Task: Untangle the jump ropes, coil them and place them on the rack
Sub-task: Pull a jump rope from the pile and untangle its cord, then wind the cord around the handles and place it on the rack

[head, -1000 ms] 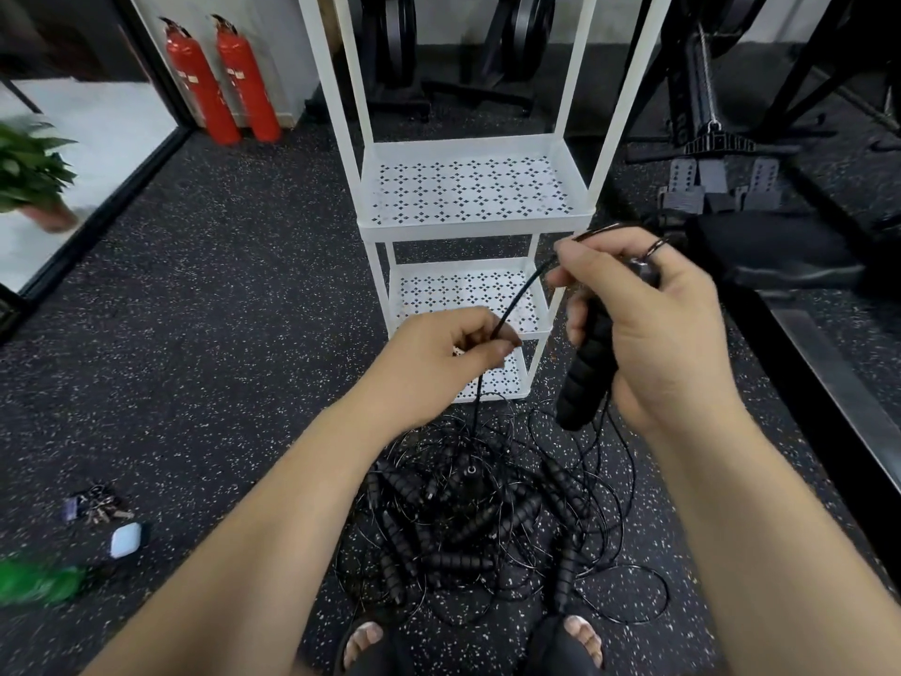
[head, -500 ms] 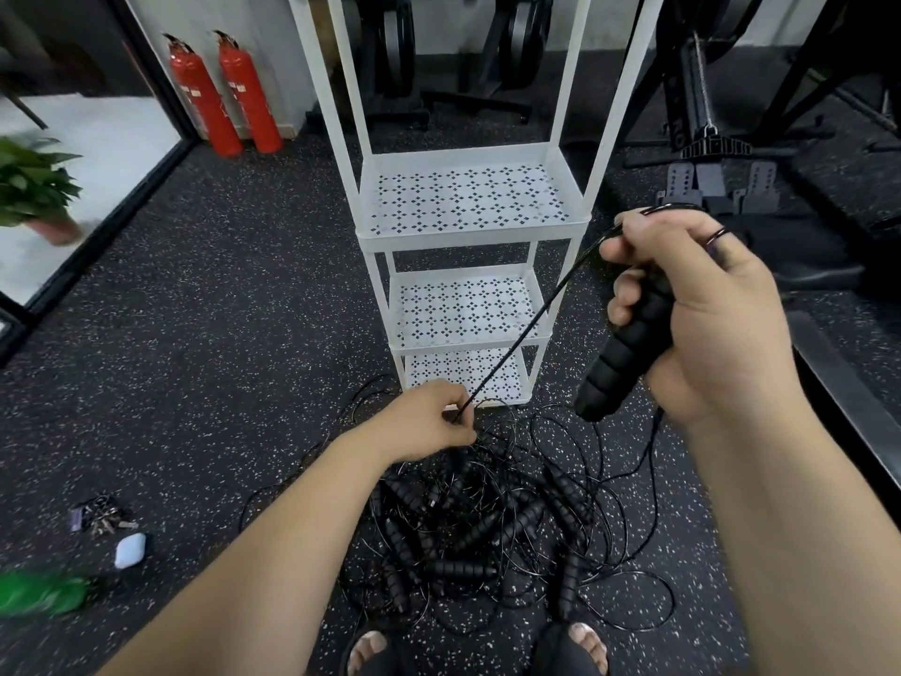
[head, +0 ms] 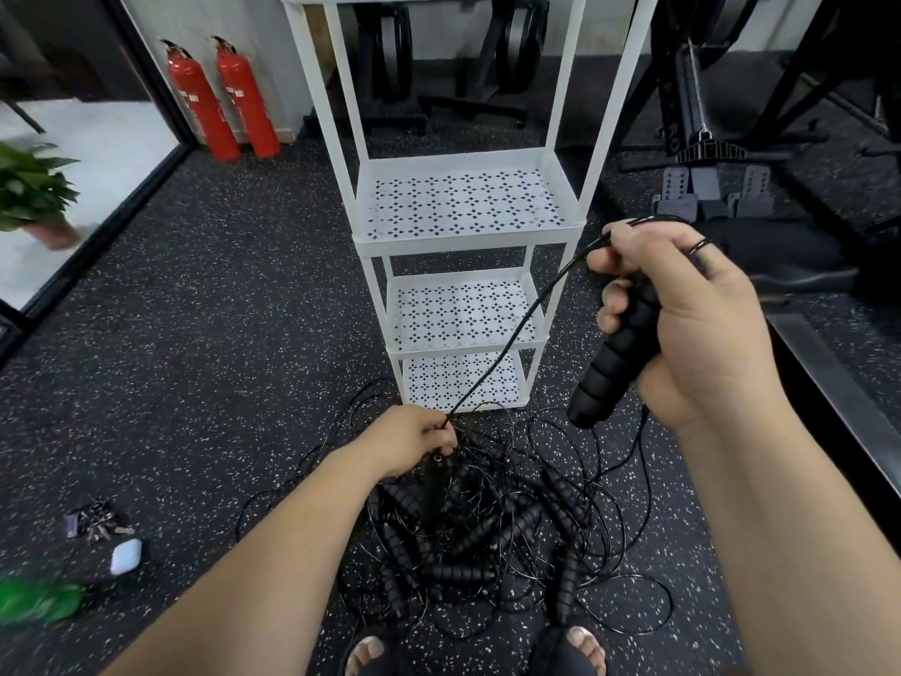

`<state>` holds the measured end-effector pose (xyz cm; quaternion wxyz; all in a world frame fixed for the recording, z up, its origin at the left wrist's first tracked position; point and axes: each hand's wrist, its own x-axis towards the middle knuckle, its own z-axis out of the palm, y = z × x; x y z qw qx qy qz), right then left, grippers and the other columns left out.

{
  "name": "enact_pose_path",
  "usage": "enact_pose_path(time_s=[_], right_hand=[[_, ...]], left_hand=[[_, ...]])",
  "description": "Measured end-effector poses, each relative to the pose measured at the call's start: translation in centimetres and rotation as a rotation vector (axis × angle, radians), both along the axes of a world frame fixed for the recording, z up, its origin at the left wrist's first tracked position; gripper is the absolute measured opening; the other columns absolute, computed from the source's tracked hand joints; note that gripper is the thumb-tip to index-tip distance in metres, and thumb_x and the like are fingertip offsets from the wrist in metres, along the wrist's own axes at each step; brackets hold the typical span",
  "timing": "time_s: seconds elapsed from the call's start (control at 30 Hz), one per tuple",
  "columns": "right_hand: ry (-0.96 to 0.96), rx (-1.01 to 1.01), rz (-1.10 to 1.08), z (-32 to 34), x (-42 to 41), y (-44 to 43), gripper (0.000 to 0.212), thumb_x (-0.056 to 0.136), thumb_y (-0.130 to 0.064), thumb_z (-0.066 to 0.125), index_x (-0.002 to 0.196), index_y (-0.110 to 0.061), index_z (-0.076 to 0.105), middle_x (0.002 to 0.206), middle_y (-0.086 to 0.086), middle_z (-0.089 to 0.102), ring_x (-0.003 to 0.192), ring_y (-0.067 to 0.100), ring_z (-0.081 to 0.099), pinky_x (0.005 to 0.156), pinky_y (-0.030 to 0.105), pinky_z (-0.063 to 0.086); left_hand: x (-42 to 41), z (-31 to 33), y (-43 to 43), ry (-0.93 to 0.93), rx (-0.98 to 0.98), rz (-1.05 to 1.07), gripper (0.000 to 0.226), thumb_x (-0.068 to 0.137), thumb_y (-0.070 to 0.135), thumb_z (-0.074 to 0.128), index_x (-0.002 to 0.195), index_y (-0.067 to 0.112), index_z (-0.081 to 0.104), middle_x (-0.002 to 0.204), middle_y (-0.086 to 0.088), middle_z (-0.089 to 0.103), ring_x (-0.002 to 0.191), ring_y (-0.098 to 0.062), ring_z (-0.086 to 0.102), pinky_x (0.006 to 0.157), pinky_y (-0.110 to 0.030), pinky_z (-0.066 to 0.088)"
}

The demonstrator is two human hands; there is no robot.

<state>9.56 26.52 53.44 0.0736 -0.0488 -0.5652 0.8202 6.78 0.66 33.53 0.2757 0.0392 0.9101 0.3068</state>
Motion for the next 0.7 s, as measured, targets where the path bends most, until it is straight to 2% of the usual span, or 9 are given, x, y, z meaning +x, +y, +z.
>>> enact_pose_path(time_s=[0.07,0.13,0.17,0.23,0.33,0.5,0.6,0.7], right_hand=[[-0.006,-0.015,0.001,0.0,-0.1,0.1,0.02,0.1,-0.014,0.074,0.083,-0.018,0.063,0.085,0.01,0.073,0.057,0.016,0.049,0.053,0.028,0.043],[-0.022,-0.027,0.005,-0.2,-0.2,0.2,0.016,0.101,-0.014,0.073,0.087,-0.016,0.064,0.084,0.009,0.073,0.057,0.015,0.05,0.053,0.027,0.043],[-0.034,-0.03,0.008,-0.4,-0.3,0.2,0.011,0.101,-0.015,0.073,0.092,-0.014,0.066,0.084,0.008,0.073,0.057,0.015,0.05,0.053,0.027,0.043],[-0.059,-0.026,0.021,-0.9,-0.4,0.1,0.012,0.1,-0.019,0.074,0.103,-0.009,0.068,0.085,0.008,0.073,0.059,0.015,0.05,0.053,0.027,0.044],[-0.124,-0.001,0.067,-1.7,-0.6,-0.1,0.024,0.099,-0.027,0.077,0.111,-0.007,0.07,0.088,0.008,0.073,0.061,0.015,0.052,0.055,0.027,0.046],[-0.278,0.155,0.228,-3.5,-0.9,-0.9,0.029,0.098,-0.028,0.076,0.113,-0.004,0.072,0.092,0.011,0.078,0.071,0.02,0.058,0.061,0.032,0.048],[-0.357,0.27,0.406,-4.4,-0.6,-1.7,0.046,0.086,-0.026,0.069,0.124,-0.002,0.066,0.107,0.015,0.081,0.086,0.022,0.061,0.073,0.038,0.05],[-0.393,0.346,0.476,-5.0,-0.1,-2.7,0.051,0.073,-0.02,0.057,0.123,-0.009,0.062,0.114,0.008,0.081,0.096,0.022,0.066,0.08,0.041,0.052]], left_hand=[[-0.1,0.7,0.1,-0.037,0.068,0.016,0.02,0.109,0.037,0.059,0.1,0.034,0.077,0.094,0.017,0.08,0.08,-0.031,0.068,0.078,-0.044,0.06],[-0.1,1.7,0.5,-0.075,0.15,0.069,0.021,0.11,0.035,0.058,0.102,0.031,0.076,0.094,0.014,0.081,0.085,-0.022,0.069,0.09,-0.05,0.063],[-0.2,2.3,0.7,-0.081,0.19,0.105,0.021,0.11,0.033,0.057,0.103,0.029,0.076,0.094,0.011,0.081,0.084,-0.015,0.067,0.091,-0.048,0.065],[-0.3,3.7,1.2,-0.071,0.269,0.167,0.021,0.111,0.032,0.056,0.107,0.028,0.075,0.094,0.006,0.081,0.085,-0.01,0.067,0.084,-0.04,0.066],[-0.1,6.4,1.8,-0.038,0.396,0.224,0.02,0.11,0.032,0.057,0.111,0.024,0.075,0.096,-0.001,0.08,0.093,-0.012,0.075,0.072,-0.024,0.063],[0.6,10.5,2.5,0.054,0.514,0.246,0.022,0.11,0.031,0.057,0.109,0.021,0.077,0.094,-0.005,0.079,0.082,-0.007,0.076,0.069,-0.021,0.06],[1.1,12.0,2.6,0.154,0.523,0.272,0.025,0.113,0.029,0.053,0.108,0.019,0.075,0.09,-0.003,0.078,0.069,0.001,0.065,0.06,-0.016,0.051],[1.4,12.8,2.4,0.256,0.578,0.349,0.028,0.114,0.032,0.049,0.105,0.022,0.074,0.082,0.002,0.075,0.079,-0.008,0.064,0.066,-0.025,0.047]])
